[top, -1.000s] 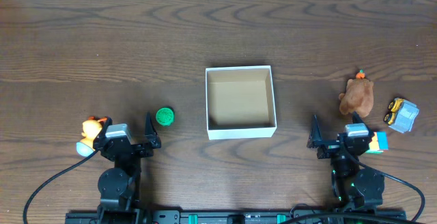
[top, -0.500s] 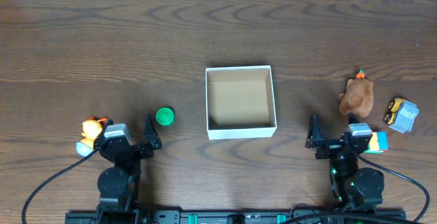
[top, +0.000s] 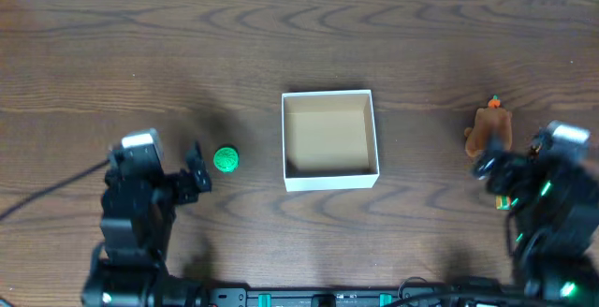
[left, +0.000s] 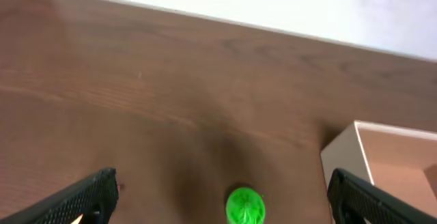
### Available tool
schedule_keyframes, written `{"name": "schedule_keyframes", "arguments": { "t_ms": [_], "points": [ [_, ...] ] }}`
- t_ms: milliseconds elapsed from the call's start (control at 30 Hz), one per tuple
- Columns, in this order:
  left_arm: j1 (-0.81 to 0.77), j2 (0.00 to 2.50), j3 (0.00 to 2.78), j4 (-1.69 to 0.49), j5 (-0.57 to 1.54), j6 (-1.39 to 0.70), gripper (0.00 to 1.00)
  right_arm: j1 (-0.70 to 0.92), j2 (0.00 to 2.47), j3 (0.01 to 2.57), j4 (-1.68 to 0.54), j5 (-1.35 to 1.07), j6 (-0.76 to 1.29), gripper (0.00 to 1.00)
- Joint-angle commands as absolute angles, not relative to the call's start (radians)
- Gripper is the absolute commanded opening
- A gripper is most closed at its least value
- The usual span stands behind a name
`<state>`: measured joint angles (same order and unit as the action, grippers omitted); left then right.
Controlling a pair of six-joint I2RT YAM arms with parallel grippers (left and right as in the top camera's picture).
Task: Pack container
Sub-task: 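Move the right gripper over the yellow toy truck and grasp it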
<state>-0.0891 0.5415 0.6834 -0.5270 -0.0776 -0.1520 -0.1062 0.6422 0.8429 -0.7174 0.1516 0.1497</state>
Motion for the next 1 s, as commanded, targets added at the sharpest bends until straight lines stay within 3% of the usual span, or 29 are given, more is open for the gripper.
{"name": "schedule_keyframes", "arguments": {
  "t_ms": [0, 200, 400, 967],
  "points": [
    [-0.092, 0.647, 0.789, -0.597, -0.07, -0.179, 0.98, -0.23, 0.858, 1.065, -0.847, 0.072, 0.121, 0.99],
    [-0.092, 0.717, 0.814, -0.65, -0.059, -0.178, 0.98, -0.495, 1.233, 1.375, -1.115, -0.182, -0.003, 0.99],
    [-0.092, 0.717, 0.814, -0.657, -0.06, -0.178, 0.98, -0.638, 1.464, 1.432, -1.168, -0.1, 0.0, 0.99],
    [-0.092, 0.717, 0.814, -0.658, -0.06, -0.178, 0.98, -0.674, 1.772, 1.417, -1.035, 0.045, -0.043, 0.99]
  ]
}}
